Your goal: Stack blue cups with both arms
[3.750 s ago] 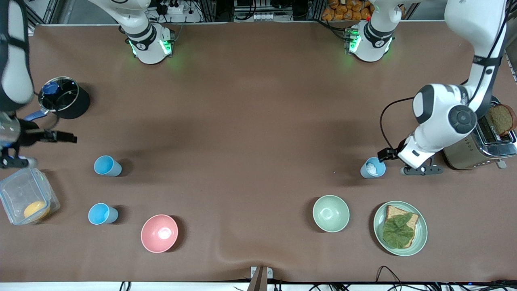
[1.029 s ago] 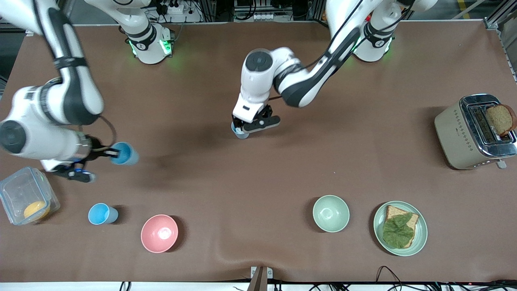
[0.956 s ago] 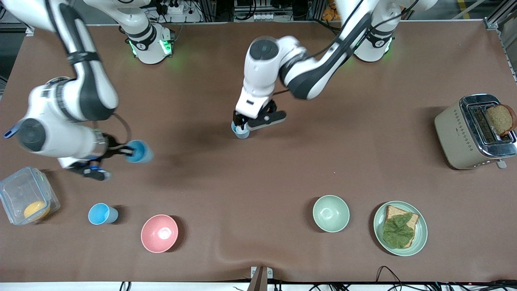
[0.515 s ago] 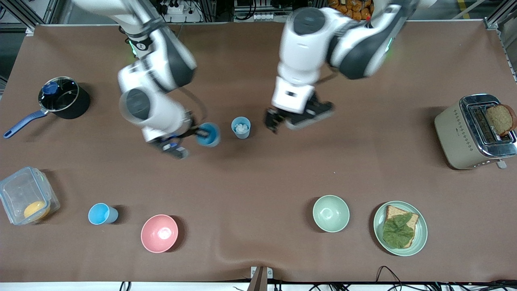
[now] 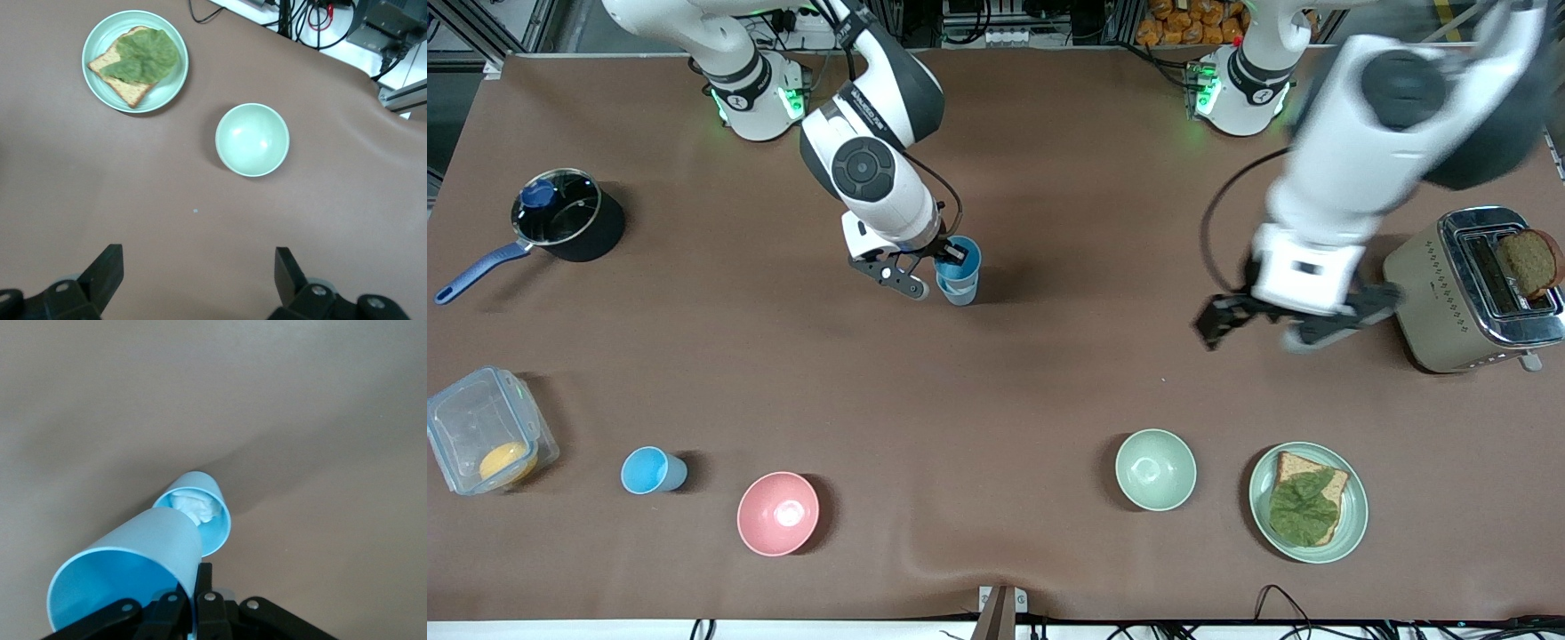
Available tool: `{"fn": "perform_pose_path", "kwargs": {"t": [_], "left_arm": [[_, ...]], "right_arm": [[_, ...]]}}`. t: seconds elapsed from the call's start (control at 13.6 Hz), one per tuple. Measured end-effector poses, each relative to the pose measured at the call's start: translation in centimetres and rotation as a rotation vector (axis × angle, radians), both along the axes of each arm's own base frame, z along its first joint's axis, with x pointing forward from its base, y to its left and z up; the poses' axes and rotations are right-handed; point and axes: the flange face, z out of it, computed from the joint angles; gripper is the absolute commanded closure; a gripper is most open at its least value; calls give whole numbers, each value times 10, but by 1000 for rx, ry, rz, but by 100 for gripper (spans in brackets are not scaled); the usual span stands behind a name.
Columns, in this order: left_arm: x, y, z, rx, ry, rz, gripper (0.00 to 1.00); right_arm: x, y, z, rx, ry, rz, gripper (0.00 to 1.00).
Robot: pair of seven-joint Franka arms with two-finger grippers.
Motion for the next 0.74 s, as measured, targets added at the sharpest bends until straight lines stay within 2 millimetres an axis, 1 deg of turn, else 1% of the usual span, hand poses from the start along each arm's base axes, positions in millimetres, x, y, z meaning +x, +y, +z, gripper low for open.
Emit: {"fn": "perform_pose_path", "kwargs": {"t": [0.07,0.15,0.22,0.29,0.51,0.74], "left_arm": [[2,27,7,-10,16,-32,0],[2,49,14,-8,29,-62,0],[-1,62,19,3,40,-87,0],[-4,67,24,15,47,-116,0],[-14,69,36,37,57,-178,0],[-21,82,46,57,66,-217,0]], "right_arm": [[-1,-4,-6,-6,3,-5,100],[-2,-7,-13,-10,5,-10,100],[-3,-9,-17,-12,4,-13,100],[-3,-9,-21,-12,3,-15,100],[-7,-5,-27,-13,1,-17,100],[-11,1,-32,-18,7,-21,100]]}}
